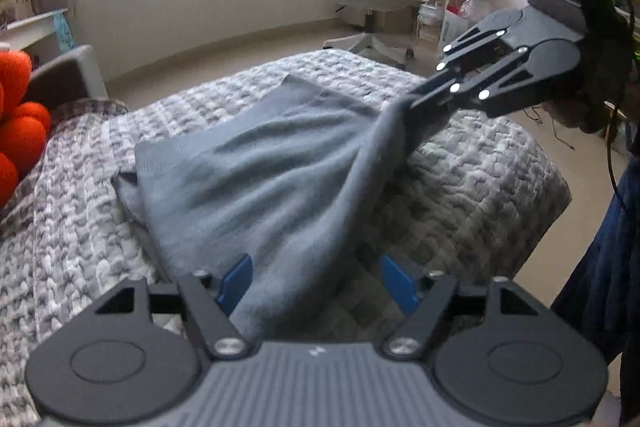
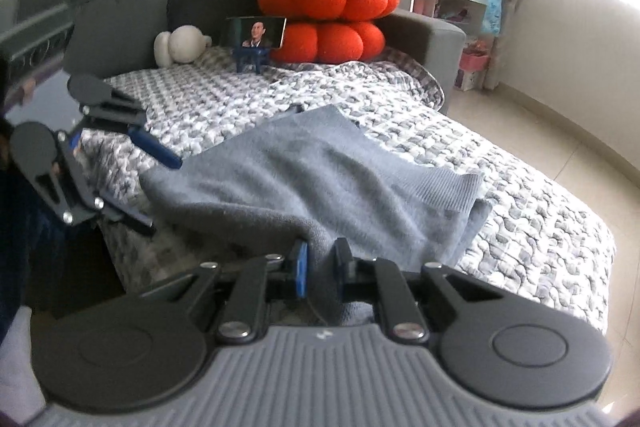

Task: Fold clothes
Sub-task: 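Lift the held edge with both grippers and fold it over the sweatshirt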

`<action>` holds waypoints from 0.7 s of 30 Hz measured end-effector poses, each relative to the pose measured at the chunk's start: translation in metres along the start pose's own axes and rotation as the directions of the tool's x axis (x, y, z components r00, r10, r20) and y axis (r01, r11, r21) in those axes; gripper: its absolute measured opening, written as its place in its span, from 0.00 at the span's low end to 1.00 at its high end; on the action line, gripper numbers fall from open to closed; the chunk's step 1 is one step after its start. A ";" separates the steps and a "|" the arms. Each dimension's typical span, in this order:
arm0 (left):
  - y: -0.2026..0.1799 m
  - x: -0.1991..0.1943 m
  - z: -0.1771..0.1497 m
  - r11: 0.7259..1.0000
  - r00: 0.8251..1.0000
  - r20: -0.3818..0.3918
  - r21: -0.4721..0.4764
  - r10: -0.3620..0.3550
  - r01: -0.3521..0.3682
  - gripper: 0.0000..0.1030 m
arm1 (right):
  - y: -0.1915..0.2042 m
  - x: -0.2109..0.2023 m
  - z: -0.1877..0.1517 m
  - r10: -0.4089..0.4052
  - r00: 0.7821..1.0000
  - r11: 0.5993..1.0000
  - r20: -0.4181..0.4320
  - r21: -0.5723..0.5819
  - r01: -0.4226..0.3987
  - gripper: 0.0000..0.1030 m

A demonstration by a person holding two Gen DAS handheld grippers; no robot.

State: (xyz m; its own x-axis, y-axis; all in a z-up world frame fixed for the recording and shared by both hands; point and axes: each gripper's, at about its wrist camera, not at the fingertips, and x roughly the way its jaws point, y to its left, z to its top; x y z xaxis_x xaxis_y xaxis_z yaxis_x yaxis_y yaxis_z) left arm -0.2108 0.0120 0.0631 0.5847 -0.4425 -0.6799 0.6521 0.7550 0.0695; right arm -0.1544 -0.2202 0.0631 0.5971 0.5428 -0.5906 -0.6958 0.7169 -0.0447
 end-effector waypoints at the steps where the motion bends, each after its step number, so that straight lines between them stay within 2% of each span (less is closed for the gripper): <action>1: 0.000 0.000 0.000 1.000 1.000 -0.001 0.000 0.006 -0.006 0.71 | -0.001 0.000 0.000 -0.002 1.000 1.000 0.000 0.002 0.002 0.13; 5: -0.006 0.002 -0.004 0.998 0.999 -0.012 0.046 0.033 -0.033 0.71 | -0.004 0.001 0.000 -0.013 1.000 1.000 0.001 0.008 0.013 0.13; 9: -0.012 0.016 -0.012 0.982 0.988 -0.083 0.143 0.133 -0.120 0.69 | -0.005 0.002 0.001 -0.017 1.000 1.000 0.000 0.006 0.017 0.13; 12: -0.014 0.023 -0.017 0.969 0.978 -0.110 0.191 0.179 -0.156 0.62 | -0.005 0.002 0.001 -0.020 1.000 1.000 -0.002 0.003 0.020 0.13; 14: -0.014 0.024 -0.018 0.964 0.974 -0.111 0.203 0.198 -0.173 0.49 | -0.006 0.002 0.001 -0.022 1.000 1.000 -0.004 0.002 0.022 0.13; 15: -0.011 0.024 -0.017 0.964 0.971 -0.112 0.189 0.210 -0.186 0.37 | -0.006 0.002 0.000 -0.024 1.000 1.000 -0.005 0.000 0.024 0.13; 16: -0.006 0.023 -0.015 0.965 0.968 -0.115 0.168 0.224 -0.203 0.30 | -0.005 0.002 0.000 -0.027 1.000 1.000 -0.009 -0.005 0.027 0.13; 19: 0.005 0.017 -0.011 0.972 0.970 -0.102 0.098 0.222 -0.212 0.21 | -0.004 0.004 -0.001 -0.038 0.999 0.999 -0.019 -0.020 0.038 0.14; 21: 0.010 0.013 -0.009 0.975 0.972 -0.087 0.058 0.220 -0.215 0.19 | -0.003 0.005 -0.003 -0.046 0.999 0.999 -0.026 -0.030 0.045 0.15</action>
State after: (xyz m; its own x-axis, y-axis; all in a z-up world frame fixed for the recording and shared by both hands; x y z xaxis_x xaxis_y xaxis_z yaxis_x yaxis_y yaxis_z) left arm -0.2010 0.0179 0.0486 0.6693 -0.2215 -0.7092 0.5379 0.8030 0.2568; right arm -0.1510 -0.2208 0.0575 0.6178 0.4977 -0.6087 -0.6799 0.7271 -0.0956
